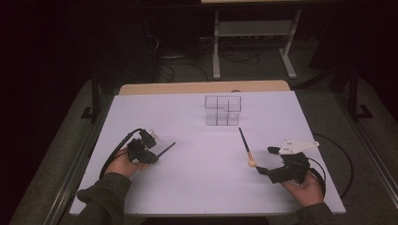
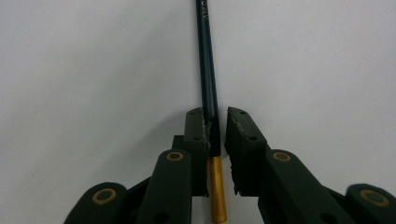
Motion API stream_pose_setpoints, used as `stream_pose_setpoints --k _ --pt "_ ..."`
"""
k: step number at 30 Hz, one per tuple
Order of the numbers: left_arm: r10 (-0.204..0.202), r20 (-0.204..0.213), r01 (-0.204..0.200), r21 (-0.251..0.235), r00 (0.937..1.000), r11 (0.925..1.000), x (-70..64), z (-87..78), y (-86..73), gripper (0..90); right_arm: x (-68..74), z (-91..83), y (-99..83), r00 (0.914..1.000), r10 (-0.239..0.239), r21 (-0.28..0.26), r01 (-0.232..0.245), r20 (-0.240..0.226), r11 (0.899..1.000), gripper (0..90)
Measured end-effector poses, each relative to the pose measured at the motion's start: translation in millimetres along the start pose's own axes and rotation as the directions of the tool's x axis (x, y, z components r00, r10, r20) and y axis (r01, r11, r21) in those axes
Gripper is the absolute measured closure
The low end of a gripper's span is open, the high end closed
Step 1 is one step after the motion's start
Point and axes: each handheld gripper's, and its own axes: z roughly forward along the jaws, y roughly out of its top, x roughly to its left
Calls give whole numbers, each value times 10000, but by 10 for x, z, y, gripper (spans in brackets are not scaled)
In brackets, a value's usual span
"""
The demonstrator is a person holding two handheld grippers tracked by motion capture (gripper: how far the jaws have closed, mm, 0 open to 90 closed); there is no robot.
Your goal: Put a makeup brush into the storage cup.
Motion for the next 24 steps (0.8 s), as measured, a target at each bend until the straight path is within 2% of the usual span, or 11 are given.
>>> stream_pose_setpoints --k 4,7,17,20,21,24 --pt "-33 37 33 -30 10000 10000 0 1 -5 823 12 13 2 10000 -12 121 13 -7 9999 145" --pt "-18 4 18 -10 10000 10000 -3 1 0 828 19 19 5 9999 -107 156 107 14 9998 145" --pt "-168 257 170 -66 9995 9998 37 -5 -8 832 10 29 32 9999 -127 246 129 -79 9996 145" --pt "-234 391 242 -182 9990 9995 59 -34 -17 832 -1 6 62 9999 -132 216 135 -111 9997 144" --pt "-336 548 359 -417 9979 9985 82 -70 -30 832 -5 1 66 9998 -161 205 163 -110 9997 145" --pt "-376 685 418 -605 9969 9973 113 -121 -52 832 -20 -4 83 9998 -81 202 85 -186 9998 144"
